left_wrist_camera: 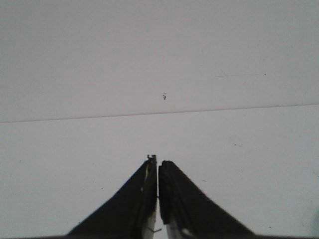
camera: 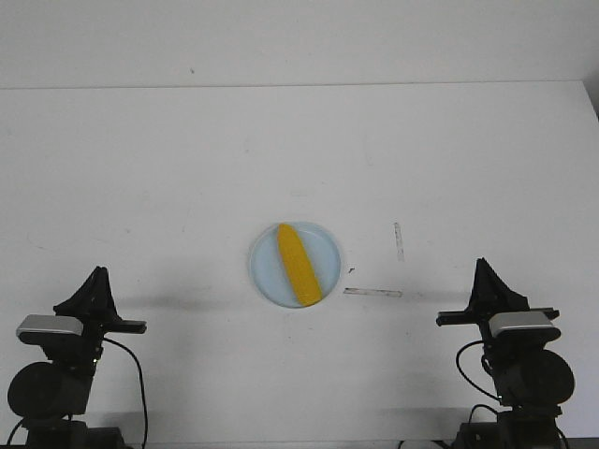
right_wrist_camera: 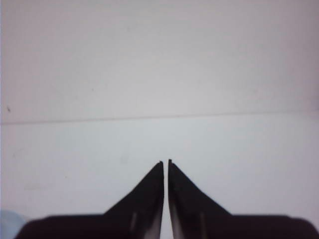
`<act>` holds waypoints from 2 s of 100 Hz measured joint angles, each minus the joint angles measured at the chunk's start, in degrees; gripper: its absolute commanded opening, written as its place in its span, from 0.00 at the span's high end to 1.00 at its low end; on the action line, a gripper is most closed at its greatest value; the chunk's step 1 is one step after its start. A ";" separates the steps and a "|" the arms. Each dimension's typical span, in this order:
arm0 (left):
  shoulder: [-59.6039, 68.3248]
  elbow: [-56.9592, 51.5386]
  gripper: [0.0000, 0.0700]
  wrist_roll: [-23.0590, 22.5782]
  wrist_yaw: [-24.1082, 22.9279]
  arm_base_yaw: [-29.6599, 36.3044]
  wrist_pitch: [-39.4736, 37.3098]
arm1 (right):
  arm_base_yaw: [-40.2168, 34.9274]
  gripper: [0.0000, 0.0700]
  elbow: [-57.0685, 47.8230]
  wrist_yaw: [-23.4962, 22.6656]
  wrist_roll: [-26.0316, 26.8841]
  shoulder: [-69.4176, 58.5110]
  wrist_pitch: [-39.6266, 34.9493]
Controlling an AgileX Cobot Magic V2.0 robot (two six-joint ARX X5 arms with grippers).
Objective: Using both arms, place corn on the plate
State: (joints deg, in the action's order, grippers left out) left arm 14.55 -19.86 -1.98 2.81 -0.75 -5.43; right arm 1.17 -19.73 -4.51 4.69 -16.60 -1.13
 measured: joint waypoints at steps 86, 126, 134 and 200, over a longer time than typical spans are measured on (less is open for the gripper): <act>0.00 0.00 1.00 0.00 0.00 0.00 0.00 | 0.00 0.98 0.00 0.02 0.00 0.98 1.25; -3.45 0.00 1.00 0.00 0.00 0.02 0.52 | 0.00 0.98 0.00 0.02 0.00 0.98 1.27; -3.76 0.00 1.00 0.00 0.00 0.02 0.50 | 0.00 0.98 0.00 0.02 0.00 1.01 1.27; -3.82 5.46 1.00 0.00 -1.62 2.91 -2.51 | 0.00 0.98 0.00 0.02 0.00 0.98 1.27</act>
State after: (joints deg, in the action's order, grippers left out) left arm 10.72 -14.39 -1.98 1.19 2.15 -7.94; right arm 1.17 -19.73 -4.49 4.69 -15.62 0.14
